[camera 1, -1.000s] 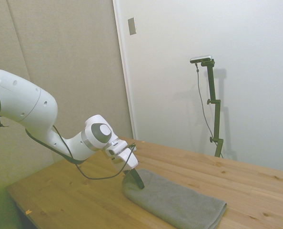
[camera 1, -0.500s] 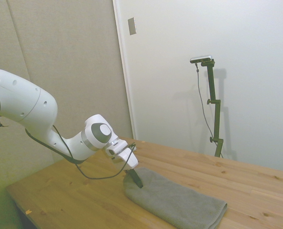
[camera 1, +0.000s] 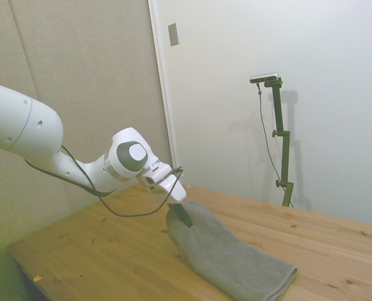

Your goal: Fold the towel

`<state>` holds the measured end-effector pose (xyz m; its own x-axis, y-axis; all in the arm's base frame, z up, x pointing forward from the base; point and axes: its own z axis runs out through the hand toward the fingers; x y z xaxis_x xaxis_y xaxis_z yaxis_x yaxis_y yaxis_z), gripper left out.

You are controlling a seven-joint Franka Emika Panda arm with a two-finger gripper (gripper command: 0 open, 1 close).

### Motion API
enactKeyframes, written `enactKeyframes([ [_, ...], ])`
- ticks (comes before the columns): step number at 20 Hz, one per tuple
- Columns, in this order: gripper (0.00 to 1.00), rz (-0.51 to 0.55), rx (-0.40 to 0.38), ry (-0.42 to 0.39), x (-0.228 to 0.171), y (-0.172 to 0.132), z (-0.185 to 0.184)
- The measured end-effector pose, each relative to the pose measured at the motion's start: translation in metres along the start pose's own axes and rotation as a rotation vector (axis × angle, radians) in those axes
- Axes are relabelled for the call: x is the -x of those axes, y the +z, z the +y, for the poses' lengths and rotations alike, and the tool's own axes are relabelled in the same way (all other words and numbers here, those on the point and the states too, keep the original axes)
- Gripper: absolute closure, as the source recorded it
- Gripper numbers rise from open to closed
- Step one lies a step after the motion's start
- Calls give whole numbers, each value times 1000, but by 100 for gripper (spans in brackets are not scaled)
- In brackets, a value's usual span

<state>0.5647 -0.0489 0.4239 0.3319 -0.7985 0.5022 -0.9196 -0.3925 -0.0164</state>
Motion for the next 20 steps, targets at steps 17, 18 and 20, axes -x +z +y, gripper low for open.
enactKeyframes([
  [17, 100, -206, -18, 103, -121, 35, 85],
  [18, 100, -215, -19, 107, -124, 38, 88],
  [20, 100, -255, -43, 101, -129, 46, 93],
])
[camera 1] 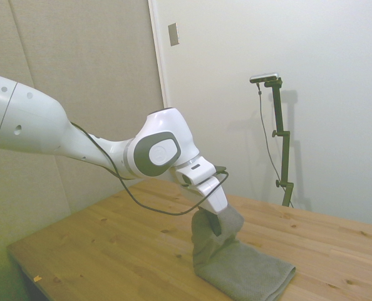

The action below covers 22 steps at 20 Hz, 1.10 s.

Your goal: Fold the towel

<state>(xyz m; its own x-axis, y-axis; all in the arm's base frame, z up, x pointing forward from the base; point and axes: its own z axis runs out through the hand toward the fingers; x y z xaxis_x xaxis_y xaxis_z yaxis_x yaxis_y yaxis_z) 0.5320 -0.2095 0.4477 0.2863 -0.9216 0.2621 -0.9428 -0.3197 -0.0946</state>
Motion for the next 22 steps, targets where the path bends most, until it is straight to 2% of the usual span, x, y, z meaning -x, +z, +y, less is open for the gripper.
enactKeyframes([
  [6, 100, -45, -3, -7, -29, 16, 21],
  [7, 0, -52, -5, -7, -31, 17, 23],
  [15, 0, -71, -15, 13, -55, 21, 39],
  [22, 0, -89, -16, -9, -55, 29, 38],
])
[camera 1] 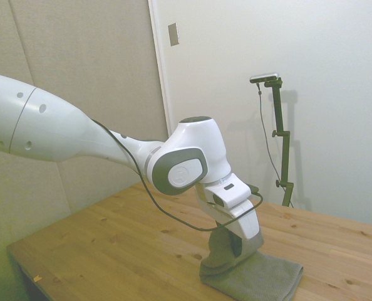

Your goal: Fold the towel

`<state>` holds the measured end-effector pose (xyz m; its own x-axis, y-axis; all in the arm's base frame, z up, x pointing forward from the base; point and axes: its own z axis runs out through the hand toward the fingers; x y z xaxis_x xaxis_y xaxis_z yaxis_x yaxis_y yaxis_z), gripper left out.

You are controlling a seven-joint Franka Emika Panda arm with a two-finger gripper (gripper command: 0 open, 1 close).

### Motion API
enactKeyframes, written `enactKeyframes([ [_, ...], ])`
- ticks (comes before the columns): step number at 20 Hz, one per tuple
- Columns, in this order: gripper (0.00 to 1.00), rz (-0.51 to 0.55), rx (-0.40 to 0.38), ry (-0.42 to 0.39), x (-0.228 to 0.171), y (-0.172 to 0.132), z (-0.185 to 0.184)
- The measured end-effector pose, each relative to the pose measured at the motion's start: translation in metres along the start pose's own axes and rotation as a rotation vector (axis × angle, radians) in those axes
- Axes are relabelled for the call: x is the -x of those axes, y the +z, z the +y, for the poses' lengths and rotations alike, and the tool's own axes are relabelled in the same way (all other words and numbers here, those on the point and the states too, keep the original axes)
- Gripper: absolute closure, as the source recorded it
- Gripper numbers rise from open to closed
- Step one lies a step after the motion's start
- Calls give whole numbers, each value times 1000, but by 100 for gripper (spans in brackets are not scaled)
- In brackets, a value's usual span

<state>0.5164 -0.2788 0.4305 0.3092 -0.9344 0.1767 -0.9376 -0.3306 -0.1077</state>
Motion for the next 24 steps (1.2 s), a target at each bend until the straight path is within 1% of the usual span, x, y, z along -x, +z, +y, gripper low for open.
enactKeyframes([
  [6, 0, 1, -8, -20, 7, -4, -9],
  [8, 0, -11, -8, -34, 14, -13, -13],
  [10, 0, -35, -4, -55, 28, -33, -16],
  [15, 0, -88, -15, -133, 84, -109, -10],
  [17, 0, -92, -25, -162, 106, -131, -4],
  [20, 0, -98, -28, -204, 140, -142, 0],
  [24, 0, -152, -7, -277, 210, -140, 6],
])
